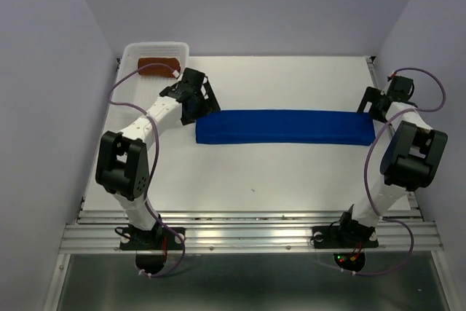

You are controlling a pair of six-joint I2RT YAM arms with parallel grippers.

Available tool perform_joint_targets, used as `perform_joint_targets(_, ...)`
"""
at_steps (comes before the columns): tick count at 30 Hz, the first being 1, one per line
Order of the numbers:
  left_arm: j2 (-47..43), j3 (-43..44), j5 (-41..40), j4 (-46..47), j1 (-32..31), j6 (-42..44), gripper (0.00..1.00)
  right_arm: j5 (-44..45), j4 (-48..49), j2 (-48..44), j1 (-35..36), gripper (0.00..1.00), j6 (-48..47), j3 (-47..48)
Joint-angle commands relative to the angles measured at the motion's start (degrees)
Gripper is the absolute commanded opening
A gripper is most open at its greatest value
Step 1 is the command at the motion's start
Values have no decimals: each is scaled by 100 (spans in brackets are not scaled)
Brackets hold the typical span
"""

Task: Roll the towels
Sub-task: Fold the towel

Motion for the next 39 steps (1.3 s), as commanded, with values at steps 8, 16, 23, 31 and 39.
perform_joint_targets(8,-529,-489,-118,327,253,250,99,617,74,853,-35,97,-686,418)
perform_joint_targets(16,-441,-569,129,433,341,294,99,338,127,1030,-88,90,-528,242)
perform_joint_targets(23,-309,-472,313,460,376,320,99,-584,302,1021,-342,89,-378,-65)
perform_joint_targets(31,-195,-393,551,530,376,373,98,-1492,557,845,-571,66,-255,-346)
perform_joint_targets(39,-134,-419,507,460,411,390,98,-1430,592,775,-624,32,-351,-356)
